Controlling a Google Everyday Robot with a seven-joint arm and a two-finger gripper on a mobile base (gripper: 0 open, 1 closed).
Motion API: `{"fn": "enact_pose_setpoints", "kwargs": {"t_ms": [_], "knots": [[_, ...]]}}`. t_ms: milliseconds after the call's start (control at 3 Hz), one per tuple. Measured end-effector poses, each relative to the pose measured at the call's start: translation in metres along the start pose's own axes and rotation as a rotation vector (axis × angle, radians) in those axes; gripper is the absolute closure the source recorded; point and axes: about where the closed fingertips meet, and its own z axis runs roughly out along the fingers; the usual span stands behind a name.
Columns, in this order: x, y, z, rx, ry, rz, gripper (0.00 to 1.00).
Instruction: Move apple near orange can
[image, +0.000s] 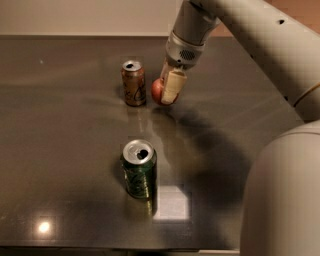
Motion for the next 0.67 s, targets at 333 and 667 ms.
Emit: {"fn": "enact_pose_setpoints", "kwargs": {"t_ms": [333, 667], "knots": [[-0.0038, -0.0060, 0.0087, -0.005, -0.008, -0.012, 0.59], [-0.0039, -0.0085, 0.0170, -0.015, -0.003, -0.016, 0.35]]}}
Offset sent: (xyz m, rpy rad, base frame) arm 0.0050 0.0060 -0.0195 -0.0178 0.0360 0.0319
